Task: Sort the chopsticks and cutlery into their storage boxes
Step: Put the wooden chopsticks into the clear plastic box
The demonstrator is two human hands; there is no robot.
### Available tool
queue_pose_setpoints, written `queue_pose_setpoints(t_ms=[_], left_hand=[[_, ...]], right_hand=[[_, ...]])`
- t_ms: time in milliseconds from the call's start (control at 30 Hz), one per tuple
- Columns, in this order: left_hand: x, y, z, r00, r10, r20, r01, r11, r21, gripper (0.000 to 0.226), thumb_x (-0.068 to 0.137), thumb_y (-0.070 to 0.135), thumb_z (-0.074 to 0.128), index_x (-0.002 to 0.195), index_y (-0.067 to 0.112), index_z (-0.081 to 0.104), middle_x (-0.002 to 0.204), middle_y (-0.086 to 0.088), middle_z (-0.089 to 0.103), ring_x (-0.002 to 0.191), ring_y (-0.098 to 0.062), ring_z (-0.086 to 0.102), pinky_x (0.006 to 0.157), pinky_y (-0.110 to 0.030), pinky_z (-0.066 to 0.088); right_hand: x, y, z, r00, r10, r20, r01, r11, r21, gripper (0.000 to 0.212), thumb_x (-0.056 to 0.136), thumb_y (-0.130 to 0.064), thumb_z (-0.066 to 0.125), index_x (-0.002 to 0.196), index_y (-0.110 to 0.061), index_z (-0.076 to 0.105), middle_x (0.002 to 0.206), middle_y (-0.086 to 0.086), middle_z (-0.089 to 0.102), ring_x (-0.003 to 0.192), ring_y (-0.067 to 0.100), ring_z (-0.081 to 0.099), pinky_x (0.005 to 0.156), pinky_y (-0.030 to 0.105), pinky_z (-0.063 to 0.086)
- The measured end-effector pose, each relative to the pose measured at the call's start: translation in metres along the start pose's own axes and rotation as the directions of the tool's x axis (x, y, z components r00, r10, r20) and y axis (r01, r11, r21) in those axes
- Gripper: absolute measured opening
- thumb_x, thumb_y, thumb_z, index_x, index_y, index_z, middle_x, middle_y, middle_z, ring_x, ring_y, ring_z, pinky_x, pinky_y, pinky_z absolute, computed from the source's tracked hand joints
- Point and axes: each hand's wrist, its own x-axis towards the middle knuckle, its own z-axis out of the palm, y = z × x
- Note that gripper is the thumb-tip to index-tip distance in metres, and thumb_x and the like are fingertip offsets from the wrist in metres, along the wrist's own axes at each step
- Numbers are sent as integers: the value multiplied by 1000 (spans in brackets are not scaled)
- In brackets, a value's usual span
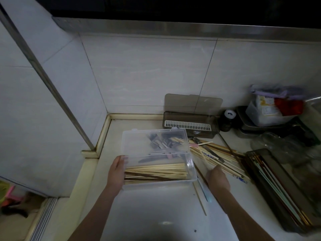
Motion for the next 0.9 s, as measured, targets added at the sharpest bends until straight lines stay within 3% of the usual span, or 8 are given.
queue_pose_setpoints(t_ms=[100, 200, 300, 467, 567, 667, 767, 900], left_hand=[[0, 1, 0, 1000, -4, 2, 4, 1000, -7, 27, 101, 28, 37, 103, 17, 62, 99, -4, 65, 90, -23, 59, 76, -34, 42], [1, 1, 0, 1000, -6, 8, 6, 1000, 6, 28, 101, 29, 36, 103, 17, 61, 100, -4, 65, 92, -23, 58, 78, -36, 43], [1, 0, -1, 1000, -9, 15, 9, 1000, -6, 28, 101, 29, 37, 104, 16, 62, 100, -4, 65, 92, -23, 58, 77, -36, 43], [2, -2, -1, 1000, -15, 18, 15, 1000, -24, 28, 101, 31, 38, 104, 19, 63, 100, -3, 66, 91, -24, 59, 74, -34, 41], [1, -1, -1, 1000, -29, 10, 29, 999, -41, 26, 100, 29, 41, 103, 18, 64, 97, -3, 66, 89, -24, 59, 73, -34, 41], [-1, 0, -1, 1000, -14, 10, 14, 998, -61, 26, 101, 27, 41, 103, 13, 63, 93, -4, 65, 84, -23, 59, 72, -33, 41], [-1, -1, -1, 1000, -4, 11, 5, 999, -48, 28, 101, 27, 38, 105, 13, 63, 97, -4, 65, 88, -22, 59, 75, -32, 41], [3, -5, 0, 1000, -14, 10, 14, 998, -60, 26, 101, 28, 39, 102, 17, 63, 101, -5, 66, 95, -25, 61, 81, -38, 45]], right_hand=[[-10, -8, -6, 994, -36, -103, 49, 991, 125, 19, 96, -13, 42, 115, -16, 40, 93, 4, 61, 81, 20, 60, 75, 36, 50], [-21, -25, -9, 954, -199, -224, 225, 970, 95, 6, 97, -21, 43, 101, -26, 43, 75, -4, 58, 66, 13, 57, 63, 35, 53], [-34, -54, -7, 888, -400, -228, 445, 871, 207, 6, 94, -17, 50, 94, -22, 51, 77, -3, 62, 66, 14, 58, 55, 26, 46], [-65, -108, -4, 746, -664, -51, 595, 631, 497, 18, 92, -8, 54, 92, -25, 56, 85, -10, 59, 72, 1, 55, 60, 14, 46], [-66, -115, 16, 694, -703, 153, 600, 683, 417, 25, 90, -1, 52, 94, -24, 60, 93, -2, 61, 80, 10, 57, 68, 24, 50], [-56, -102, 35, 720, -642, 264, 614, 766, 192, 34, 88, 4, 47, 104, -22, 62, 110, 1, 61, 96, 17, 58, 84, 29, 51], [-51, -86, 36, 768, -587, 256, 561, 809, 172, 28, 92, -2, 46, 106, -21, 63, 112, 1, 63, 98, 13, 58, 84, 20, 48], [-39, -65, 20, 852, -520, -68, 516, 810, 277, 24, 92, -4, 47, 104, -20, 62, 104, -1, 62, 86, 8, 57, 77, 22, 48]])
